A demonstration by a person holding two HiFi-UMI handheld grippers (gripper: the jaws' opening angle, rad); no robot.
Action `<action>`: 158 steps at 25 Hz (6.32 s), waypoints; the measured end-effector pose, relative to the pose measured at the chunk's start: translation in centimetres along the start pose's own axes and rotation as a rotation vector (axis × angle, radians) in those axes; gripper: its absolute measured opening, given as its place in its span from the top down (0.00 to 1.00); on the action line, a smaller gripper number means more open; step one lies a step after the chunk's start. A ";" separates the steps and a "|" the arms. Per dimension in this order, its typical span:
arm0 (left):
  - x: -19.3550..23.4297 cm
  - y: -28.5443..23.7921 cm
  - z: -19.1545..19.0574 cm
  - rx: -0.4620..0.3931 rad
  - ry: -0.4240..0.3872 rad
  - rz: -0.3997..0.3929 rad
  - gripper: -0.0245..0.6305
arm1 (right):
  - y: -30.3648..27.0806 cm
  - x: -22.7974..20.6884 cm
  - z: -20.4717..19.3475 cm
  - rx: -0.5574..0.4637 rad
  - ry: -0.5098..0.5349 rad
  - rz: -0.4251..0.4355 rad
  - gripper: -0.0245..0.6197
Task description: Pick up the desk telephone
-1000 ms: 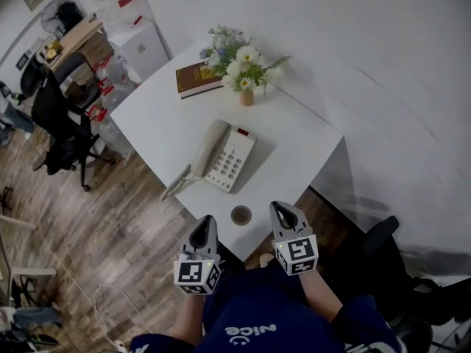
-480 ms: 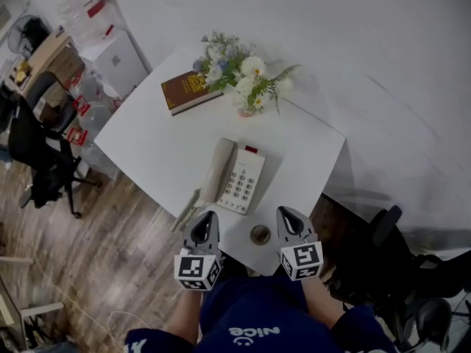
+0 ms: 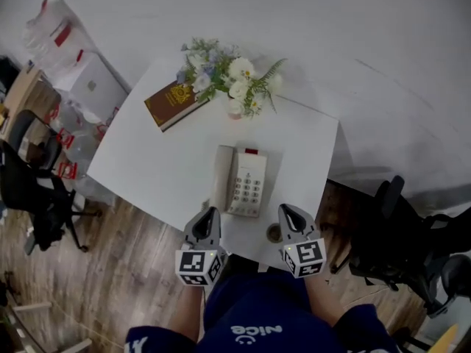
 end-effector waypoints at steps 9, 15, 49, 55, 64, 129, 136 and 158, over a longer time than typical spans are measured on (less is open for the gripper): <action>1.8 -1.8 -0.4 0.103 0.050 -0.074 0.92 | -0.4 0.5 -0.5 0.092 -0.171 0.040 0.92; 2.4 -3.3 0.0 0.152 0.150 -0.157 0.69 | -1.4 0.1 -0.7 0.117 -0.331 0.138 0.70; 6.5 -15.2 -2.2 0.655 0.605 -0.805 0.41 | -13.0 -2.8 -2.5 0.368 -0.743 0.292 0.60; 7.3 -16.0 -2.6 0.705 0.530 -0.792 0.39 | -13.6 -2.5 -2.9 0.349 -0.877 0.353 0.60; 7.4 -16.0 -2.6 0.716 0.548 -0.799 0.39 | -14.3 -2.0 -3.2 0.378 -0.957 0.401 0.60; -1.3 -2.1 7.1 0.400 0.546 -0.749 0.39 | 0.9 0.5 6.1 0.099 -0.762 0.471 0.61; -1.9 -1.0 8.8 0.364 0.534 -0.764 0.39 | 2.0 0.8 8.0 0.066 -0.731 0.485 0.61; -2.5 2.3 16.0 0.180 0.412 -0.792 0.39 | 4.8 1.8 14.9 -0.119 -0.658 0.509 0.61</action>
Point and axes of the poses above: the fingertips, and each gripper's own axes: y backward along the fingers, x to its left, z out of its top, the point moved 4 cm from there along y, backward along the fingers, and after that the axes turned 3 degrees about x, right-handed, at the moved point
